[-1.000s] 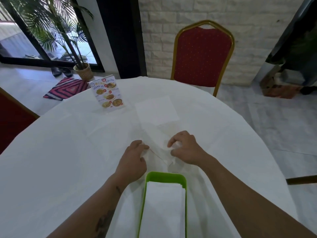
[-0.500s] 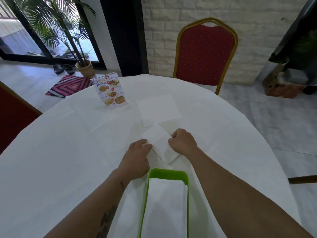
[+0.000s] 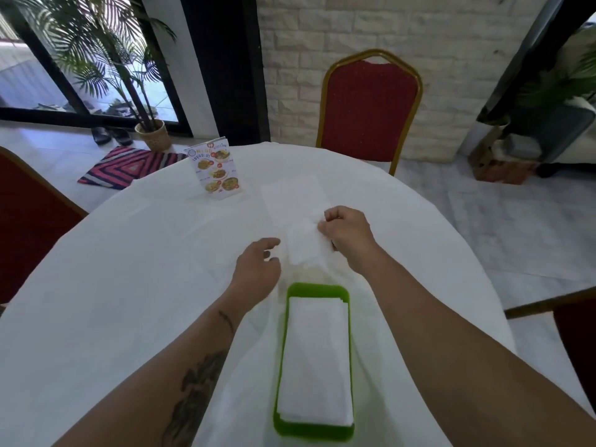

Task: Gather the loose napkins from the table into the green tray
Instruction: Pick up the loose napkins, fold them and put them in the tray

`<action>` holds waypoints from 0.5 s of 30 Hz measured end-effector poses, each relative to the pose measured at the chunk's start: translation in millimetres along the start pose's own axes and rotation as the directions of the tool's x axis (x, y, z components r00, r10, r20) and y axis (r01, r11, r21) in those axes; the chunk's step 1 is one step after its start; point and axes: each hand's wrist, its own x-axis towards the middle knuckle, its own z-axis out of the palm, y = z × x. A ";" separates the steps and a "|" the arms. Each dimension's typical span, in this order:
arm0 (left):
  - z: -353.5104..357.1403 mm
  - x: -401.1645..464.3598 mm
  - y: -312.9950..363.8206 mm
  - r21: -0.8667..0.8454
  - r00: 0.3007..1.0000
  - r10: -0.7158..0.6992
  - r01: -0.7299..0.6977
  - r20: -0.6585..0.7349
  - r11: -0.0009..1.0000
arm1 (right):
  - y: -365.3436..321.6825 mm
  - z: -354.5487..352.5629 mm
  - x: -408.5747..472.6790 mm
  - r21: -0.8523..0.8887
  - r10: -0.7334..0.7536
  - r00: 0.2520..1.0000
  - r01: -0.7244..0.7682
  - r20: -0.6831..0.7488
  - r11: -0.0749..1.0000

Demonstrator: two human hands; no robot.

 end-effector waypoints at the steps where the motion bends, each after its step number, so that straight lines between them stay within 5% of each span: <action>1: -4.7 -8.5 3.8 -0.049 1.000 -0.010 0.009 -0.010 0.999 | -5.7 -2.0 -14.6 0.049 0.013 1.000 -0.013 0.004 0.999; 7: -36.9 -63.3 4.1 -0.173 1.000 -0.003 0.000 -0.018 0.985 | 5.3 -9.5 -120.8 0.139 0.095 0.995 -0.095 0.002 0.986; 12: -39.1 -107.2 -8.6 -0.118 0.997 0.014 -0.004 0.080 0.993 | 54.0 -4.9 -183.8 -0.076 0.208 0.974 -0.216 -0.093 0.974; 15: -29.1 -134.8 -14.5 0.008 0.981 0.124 -0.126 0.152 0.992 | 66.2 -2.8 -196.7 -0.219 0.201 0.968 -0.231 -0.151 0.948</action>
